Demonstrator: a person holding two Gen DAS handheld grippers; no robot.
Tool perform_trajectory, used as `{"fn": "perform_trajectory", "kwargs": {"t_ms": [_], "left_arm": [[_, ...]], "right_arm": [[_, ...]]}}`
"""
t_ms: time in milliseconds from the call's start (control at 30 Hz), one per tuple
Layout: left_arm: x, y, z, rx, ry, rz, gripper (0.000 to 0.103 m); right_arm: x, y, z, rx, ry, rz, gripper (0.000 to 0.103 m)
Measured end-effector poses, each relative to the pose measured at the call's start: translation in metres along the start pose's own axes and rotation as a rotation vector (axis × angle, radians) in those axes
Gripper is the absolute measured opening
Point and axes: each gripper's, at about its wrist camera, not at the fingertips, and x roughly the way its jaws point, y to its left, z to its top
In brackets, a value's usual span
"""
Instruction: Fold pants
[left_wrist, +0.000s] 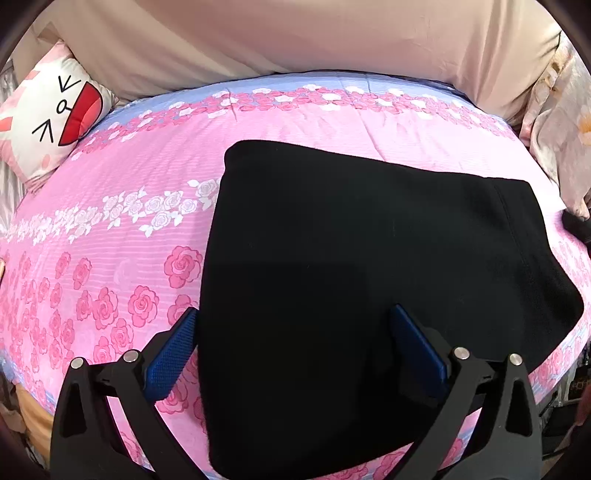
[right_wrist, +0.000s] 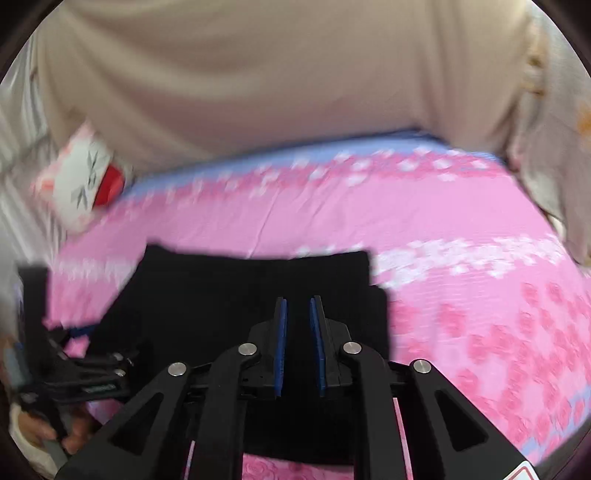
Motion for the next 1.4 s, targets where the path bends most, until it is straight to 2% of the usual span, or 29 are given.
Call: {"fn": "perform_trajectory", "kwargs": {"t_ms": [33, 67, 133, 167, 200, 267, 333, 367, 433, 467, 500, 533, 567, 600, 667, 700, 767, 800, 867, 900, 967, 1000, 1033, 1067, 1133, 1233, 1300, 1333, 1400], "left_arm": [[-0.002, 0.0, 0.0, 0.004, -0.004, 0.0, 0.098], [-0.006, 0.002, 0.0, 0.005, -0.011, 0.003, 0.098], [-0.015, 0.009, 0.0, 0.001, -0.036, 0.022, 0.098], [-0.018, 0.014, 0.0, -0.002, -0.047, 0.038, 0.098], [-0.021, 0.021, 0.0, -0.013, -0.059, 0.063, 0.098], [-0.022, 0.035, 0.002, -0.05, -0.072, 0.088, 0.098], [-0.02, 0.043, 0.004, -0.072, -0.07, 0.094, 0.098], [-0.018, 0.045, 0.005, -0.077, -0.065, 0.099, 0.098], [-0.017, 0.048, 0.006, -0.083, -0.058, 0.107, 0.098], [-0.018, 0.049, 0.005, -0.084, -0.062, 0.108, 0.098], [-0.02, 0.05, 0.004, -0.081, -0.065, 0.119, 0.098], [-0.022, 0.052, 0.003, -0.079, -0.068, 0.125, 0.098], [-0.024, 0.057, 0.001, -0.078, -0.071, 0.126, 0.098], [-0.026, 0.062, -0.001, -0.086, -0.072, 0.134, 0.098], [-0.026, 0.071, -0.005, -0.109, -0.067, 0.131, 0.098], [-0.025, 0.073, -0.005, -0.118, -0.062, 0.123, 0.098], [-0.024, 0.074, -0.005, -0.125, -0.058, 0.109, 0.098], [-0.024, 0.072, -0.005, -0.118, -0.06, 0.105, 0.098], [-0.026, 0.068, -0.004, -0.1, -0.066, 0.117, 0.098], [-0.028, 0.064, -0.003, -0.088, -0.071, 0.119, 0.098], [-0.028, 0.058, -0.002, -0.078, -0.072, 0.104, 0.098], [-0.027, 0.052, -0.001, -0.07, -0.069, 0.084, 0.098], [-0.025, 0.047, -0.001, -0.062, -0.067, 0.076, 0.098], [-0.024, 0.042, -0.001, -0.054, -0.063, 0.073, 0.098], [-0.021, 0.031, 0.0, -0.031, -0.058, 0.075, 0.098], [-0.021, 0.019, -0.001, -0.006, -0.058, 0.077, 0.098], [-0.019, 0.014, -0.002, -0.001, -0.052, 0.076, 0.098], [-0.018, 0.012, -0.002, 0.0, -0.046, 0.078, 0.098], [-0.018, 0.009, -0.002, 0.004, -0.044, 0.091, 0.098]], "right_arm": [[0.022, -0.005, -0.005, 0.003, 0.053, -0.024, 0.013], [0.042, -0.017, -0.013, 0.025, 0.093, -0.059, 0.007], [0.035, -0.034, -0.015, 0.116, 0.076, -0.003, 0.007], [0.026, -0.033, -0.011, 0.136, 0.068, -0.009, 0.009], [0.017, -0.028, -0.006, 0.128, 0.042, -0.016, 0.02], [0.005, -0.001, 0.004, 0.06, -0.002, 0.03, 0.02], [0.017, 0.021, 0.012, 0.01, 0.013, 0.115, 0.024], [0.03, 0.026, 0.015, -0.008, 0.028, 0.122, 0.024], [0.065, 0.037, 0.025, -0.051, 0.08, 0.075, 0.024], [0.084, 0.034, 0.027, -0.059, 0.101, 0.012, 0.016], [0.098, 0.029, 0.027, -0.052, 0.119, -0.047, 0.015], [0.103, 0.019, 0.03, -0.003, 0.126, -0.02, 0.015], [0.097, 0.014, 0.034, 0.049, 0.13, 0.006, 0.012], [0.088, 0.015, 0.036, 0.062, 0.11, 0.007, 0.016], [0.069, 0.023, 0.036, 0.011, 0.048, -0.01, 0.021], [0.067, 0.024, 0.034, -0.016, 0.042, -0.046, 0.024], [0.078, 0.01, 0.021, -0.022, 0.074, -0.164, 0.021], [0.078, 0.002, 0.015, 0.006, 0.086, -0.161, 0.021], [0.05, -0.008, 0.005, 0.073, 0.058, -0.111, 0.025], [0.028, -0.006, -0.001, 0.056, 0.02, -0.091, 0.027], [0.01, 0.0, -0.015, 0.005, 0.003, -0.095, 0.029], [0.011, -0.002, -0.022, -0.017, 0.028, -0.12, 0.035], [0.023, -0.008, -0.033, -0.049, 0.081, -0.184, 0.036], [0.028, -0.014, -0.04, -0.044, 0.092, -0.18, 0.04], [0.01, -0.026, -0.044, 0.062, 0.08, -0.122, 0.04], [-0.015, -0.017, -0.047, 0.032, -0.001, -0.125, 0.041], [0.003, -0.018, -0.058, -0.026, 0.065, -0.188, 0.048], [0.011, -0.026, -0.066, -0.017, 0.07, -0.16, 0.048], [0.001, -0.036, -0.066, 0.055, 0.066, -0.115, 0.048]]}}
